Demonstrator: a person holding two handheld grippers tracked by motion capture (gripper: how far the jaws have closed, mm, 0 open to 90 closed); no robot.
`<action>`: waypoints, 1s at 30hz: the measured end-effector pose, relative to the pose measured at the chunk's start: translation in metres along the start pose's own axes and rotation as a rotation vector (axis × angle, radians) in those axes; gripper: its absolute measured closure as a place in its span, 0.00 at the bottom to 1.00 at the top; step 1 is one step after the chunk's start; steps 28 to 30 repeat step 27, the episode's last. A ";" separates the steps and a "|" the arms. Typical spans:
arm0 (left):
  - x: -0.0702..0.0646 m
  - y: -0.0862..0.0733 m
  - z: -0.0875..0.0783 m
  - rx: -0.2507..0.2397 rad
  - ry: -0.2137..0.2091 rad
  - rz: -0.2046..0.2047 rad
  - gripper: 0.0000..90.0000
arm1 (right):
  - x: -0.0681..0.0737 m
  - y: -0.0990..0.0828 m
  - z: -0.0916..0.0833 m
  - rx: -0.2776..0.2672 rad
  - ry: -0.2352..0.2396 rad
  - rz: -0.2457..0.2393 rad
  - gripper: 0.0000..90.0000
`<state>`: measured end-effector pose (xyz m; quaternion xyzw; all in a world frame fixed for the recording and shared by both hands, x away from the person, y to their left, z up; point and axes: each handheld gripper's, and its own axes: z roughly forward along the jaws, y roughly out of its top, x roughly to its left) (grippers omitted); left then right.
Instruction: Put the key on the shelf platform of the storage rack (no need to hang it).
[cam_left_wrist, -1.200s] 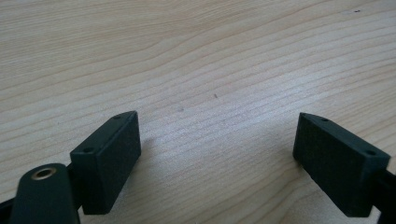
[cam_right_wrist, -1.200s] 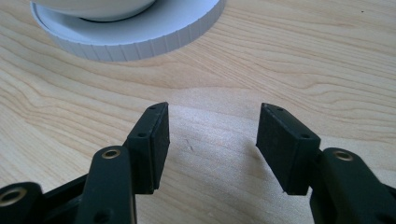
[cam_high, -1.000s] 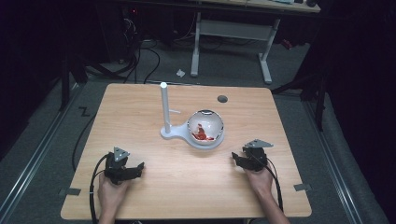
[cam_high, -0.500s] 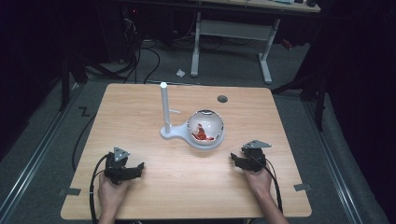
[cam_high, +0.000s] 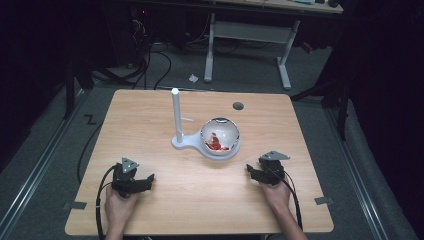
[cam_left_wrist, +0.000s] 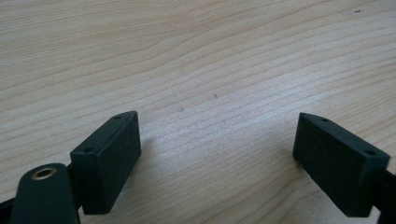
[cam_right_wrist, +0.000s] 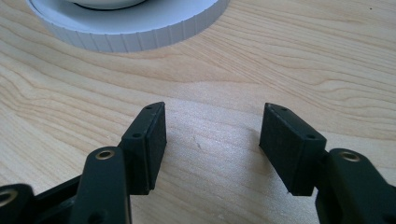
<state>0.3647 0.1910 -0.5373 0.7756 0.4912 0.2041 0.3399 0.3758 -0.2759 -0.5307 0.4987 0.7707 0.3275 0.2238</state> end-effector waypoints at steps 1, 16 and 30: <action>0.000 0.000 0.000 0.000 0.000 0.000 0.17 | 0.000 0.000 0.000 0.000 0.001 -0.001 0.45; 0.000 0.000 0.000 -0.001 0.001 0.000 0.17 | 0.001 0.000 0.000 0.004 -0.003 0.002 0.40; 0.000 0.000 0.000 0.000 0.001 -0.001 0.17 | 0.001 0.000 0.000 0.005 -0.007 0.005 0.39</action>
